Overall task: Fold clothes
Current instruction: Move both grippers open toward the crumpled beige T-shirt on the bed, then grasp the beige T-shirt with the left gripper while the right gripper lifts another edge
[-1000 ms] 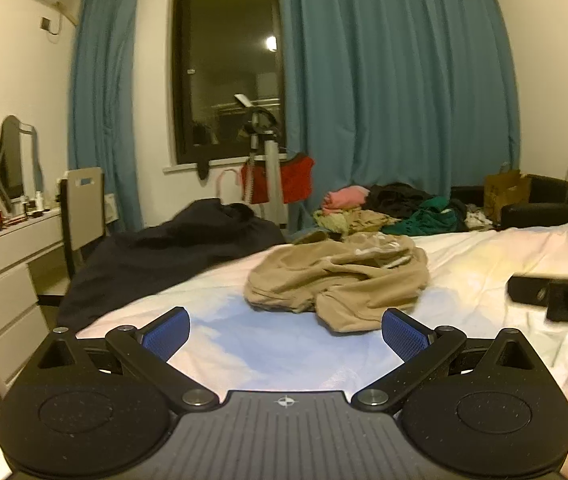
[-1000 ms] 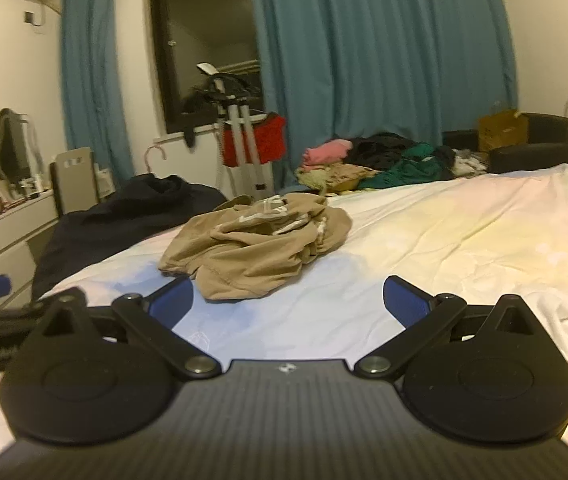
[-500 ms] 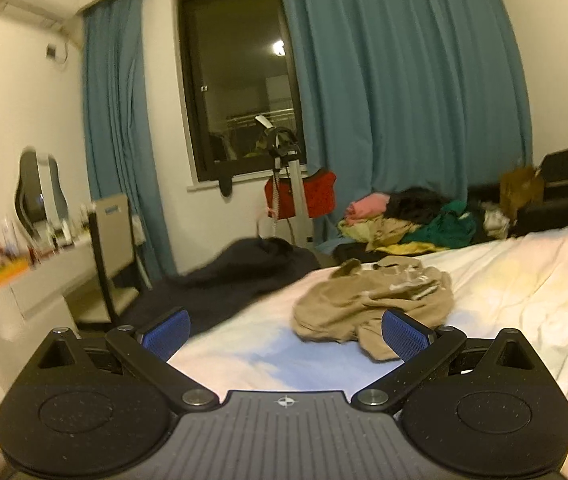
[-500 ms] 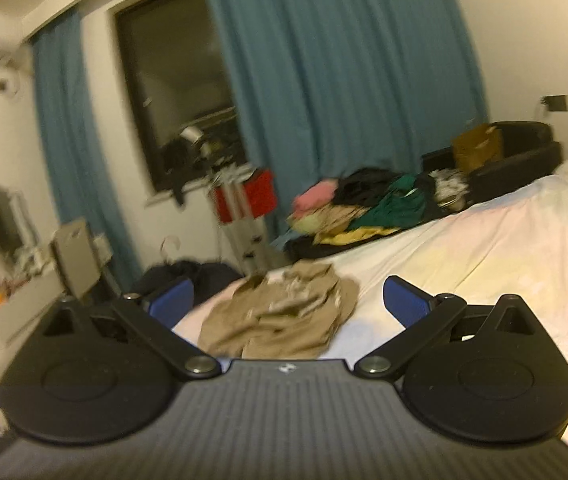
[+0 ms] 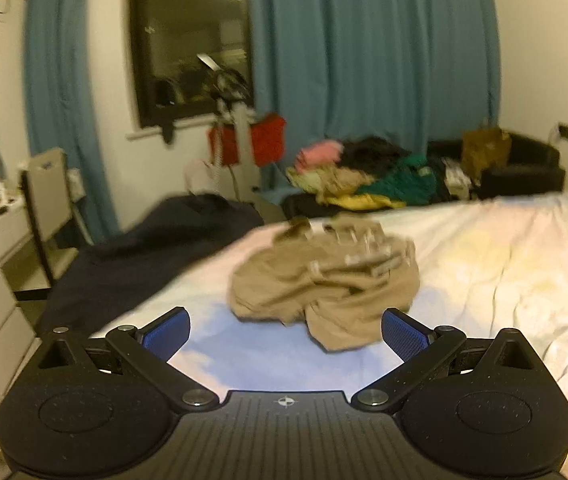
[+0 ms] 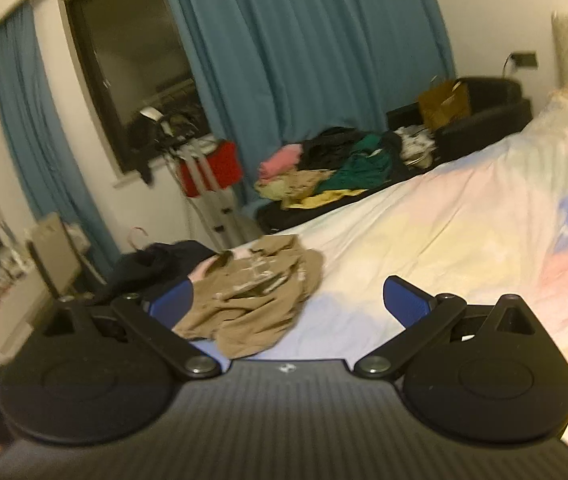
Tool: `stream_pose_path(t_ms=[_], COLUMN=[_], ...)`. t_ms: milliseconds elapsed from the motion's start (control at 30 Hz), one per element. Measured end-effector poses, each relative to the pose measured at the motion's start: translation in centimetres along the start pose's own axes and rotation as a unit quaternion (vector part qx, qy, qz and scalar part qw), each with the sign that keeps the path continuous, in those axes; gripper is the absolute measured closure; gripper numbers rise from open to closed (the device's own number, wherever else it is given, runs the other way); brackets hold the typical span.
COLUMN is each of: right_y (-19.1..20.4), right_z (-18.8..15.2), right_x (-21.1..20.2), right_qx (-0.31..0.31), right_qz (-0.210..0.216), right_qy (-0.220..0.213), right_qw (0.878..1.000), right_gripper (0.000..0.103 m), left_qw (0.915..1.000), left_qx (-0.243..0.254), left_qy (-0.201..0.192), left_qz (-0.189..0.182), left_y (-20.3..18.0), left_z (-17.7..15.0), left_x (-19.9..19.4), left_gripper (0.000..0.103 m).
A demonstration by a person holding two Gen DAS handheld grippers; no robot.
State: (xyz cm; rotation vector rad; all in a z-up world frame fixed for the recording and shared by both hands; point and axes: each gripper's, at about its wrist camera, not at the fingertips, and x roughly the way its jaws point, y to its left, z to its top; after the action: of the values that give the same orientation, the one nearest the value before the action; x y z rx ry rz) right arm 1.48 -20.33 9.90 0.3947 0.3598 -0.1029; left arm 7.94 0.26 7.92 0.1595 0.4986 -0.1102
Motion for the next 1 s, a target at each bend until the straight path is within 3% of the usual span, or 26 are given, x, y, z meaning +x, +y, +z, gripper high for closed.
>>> stream_pose_path(t_ms=[100, 300, 400, 500, 567, 633, 667, 833, 1000], right_y=[-1.4, -2.6, -2.4, -1.6, -1.2, -1.0, -1.1, -1.7, -2.0], right_z=[-2.8, -8.6, -10.1, -11.1, -11.6, -12.0, -12.1, -11.9, -11.1], right_x=[2.1, 8.7, 12.1, 14.5, 15.6, 16.8, 17.2, 17.7, 15.9], right_qx=[-0.003, -0.07, -0.083, -0.118, -0.137, -0.145, -0.146, -0.137, -0.13], right_qz=[0.021, 0.041, 0.07, 0.094, 0.101, 0.117, 0.12, 0.112, 0.099], right_qy=[0.006, 0.011, 0.025, 0.003, -0.001, 0.009, 0.013, 0.016, -0.004], right_qw=[1.0, 0.997, 0.994, 0.989, 0.985, 0.983, 0.982, 0.984, 0.987], right_gripper=[0.0, 0.0, 0.0, 0.0, 0.0, 0.0, 0.0, 0.0, 0.0], left_qw=[0.9997, 0.999, 0.9986, 0.9989, 0.9996, 0.9999, 0.9999, 0.9968, 0.9923], left_qx=[0.018, 0.027, 0.033, 0.019, 0.01, 0.002, -0.002, -0.053, -0.076], left_qy=[0.015, 0.031, 0.029, 0.028, 0.012, -0.004, -0.012, -0.048, -0.078], left_qz=[-0.001, 0.015, 0.029, 0.032, 0.022, 0.011, 0.005, -0.034, -0.059], left_y=[-0.3, 1.5, 2.2, 2.8, 3.0, 3.2, 3.3, 4.3, 4.5], left_z=[-2.4, -5.4, -5.6, -5.5, -5.1, -4.7, -4.6, -3.6, -3.3], left_x=[5.9, 17.1, 22.1, 26.5, 27.2, 27.8, 28.1, 23.5, 15.1], left_gripper=[0.007, 0.013, 0.025, 0.042, 0.052, 0.078, 0.083, 0.089, 0.091])
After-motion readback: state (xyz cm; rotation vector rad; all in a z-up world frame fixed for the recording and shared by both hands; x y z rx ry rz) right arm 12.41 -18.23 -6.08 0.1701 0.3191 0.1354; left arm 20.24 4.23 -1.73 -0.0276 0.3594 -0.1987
